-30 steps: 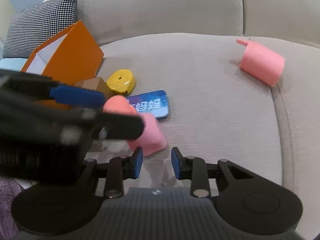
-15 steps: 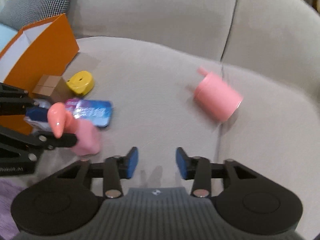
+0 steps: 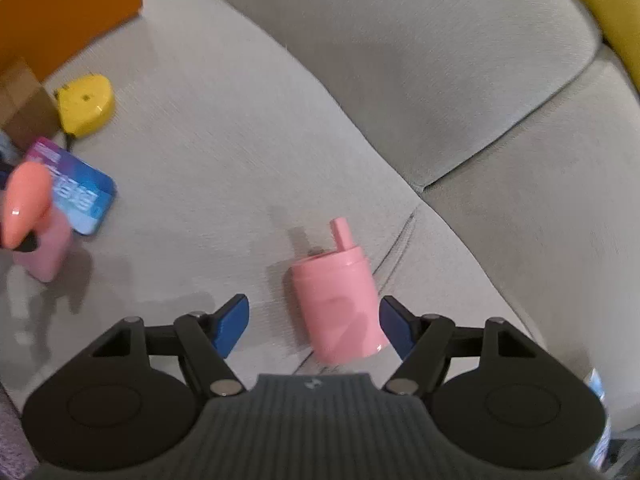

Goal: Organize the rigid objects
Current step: 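Lift the pink pump bottle with the left tool while the right tool grasps the pink sippy cup, then carry the pink pump bottle and pink sippy cup with both tools into the shoebox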

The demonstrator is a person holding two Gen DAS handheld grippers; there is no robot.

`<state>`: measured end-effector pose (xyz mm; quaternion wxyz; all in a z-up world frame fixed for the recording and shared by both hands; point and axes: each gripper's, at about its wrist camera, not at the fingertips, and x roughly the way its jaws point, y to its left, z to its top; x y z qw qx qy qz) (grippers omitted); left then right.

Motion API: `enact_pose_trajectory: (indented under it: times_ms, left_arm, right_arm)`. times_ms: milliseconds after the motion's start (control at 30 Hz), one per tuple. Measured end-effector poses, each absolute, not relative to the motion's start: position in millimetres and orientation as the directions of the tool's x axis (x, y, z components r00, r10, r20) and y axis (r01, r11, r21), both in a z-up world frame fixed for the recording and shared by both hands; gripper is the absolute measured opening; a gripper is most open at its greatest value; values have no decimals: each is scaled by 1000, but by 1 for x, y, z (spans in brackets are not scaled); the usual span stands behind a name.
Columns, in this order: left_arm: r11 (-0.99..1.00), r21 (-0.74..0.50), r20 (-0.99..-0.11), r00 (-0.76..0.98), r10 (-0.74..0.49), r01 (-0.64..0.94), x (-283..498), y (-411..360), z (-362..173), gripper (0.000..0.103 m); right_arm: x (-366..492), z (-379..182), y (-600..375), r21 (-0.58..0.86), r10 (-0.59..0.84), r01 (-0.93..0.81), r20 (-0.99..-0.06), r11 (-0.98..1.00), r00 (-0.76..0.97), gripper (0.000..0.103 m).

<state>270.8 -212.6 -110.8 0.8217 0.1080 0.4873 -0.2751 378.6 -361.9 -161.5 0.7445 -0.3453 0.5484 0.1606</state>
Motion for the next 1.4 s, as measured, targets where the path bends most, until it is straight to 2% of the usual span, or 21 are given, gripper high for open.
enact_pose_trajectory:
  times_ms: [367,500,867,1100,1233,1400]
  left_arm:
    - [823,-121,-873,335,-354,556,286,-210,-110,28]
    - [825,-122,-873,336,-354,552,283,-209,-110,28]
    - [843,-192,-851,342,-397,502,278,-186,-109,28]
    - [846,-259,-791,400,-463,466,254,-154,-91,28]
    - [850,-287,-745,455,-488,442,237,-131,-65,28]
    - [856,-299,-689,524,-500,423,221,-90,-26,28]
  right_arm:
    - [407,-195,-363,-345,-220,-650,-938,677,268,72]
    - [409,-194,-366,-372,-248,-622,-928,689,280,59]
    - [410,-207,-365,-399,-277,-615,-917,680,288,60]
    - [382,-165,-358,-331,-155,-554,-927,764,340,59]
    - [346,-123,-340,-203,26,-542,-923,816,384,59]
    - [306,-69,-301,-75,235,-583,-868,809,437,59]
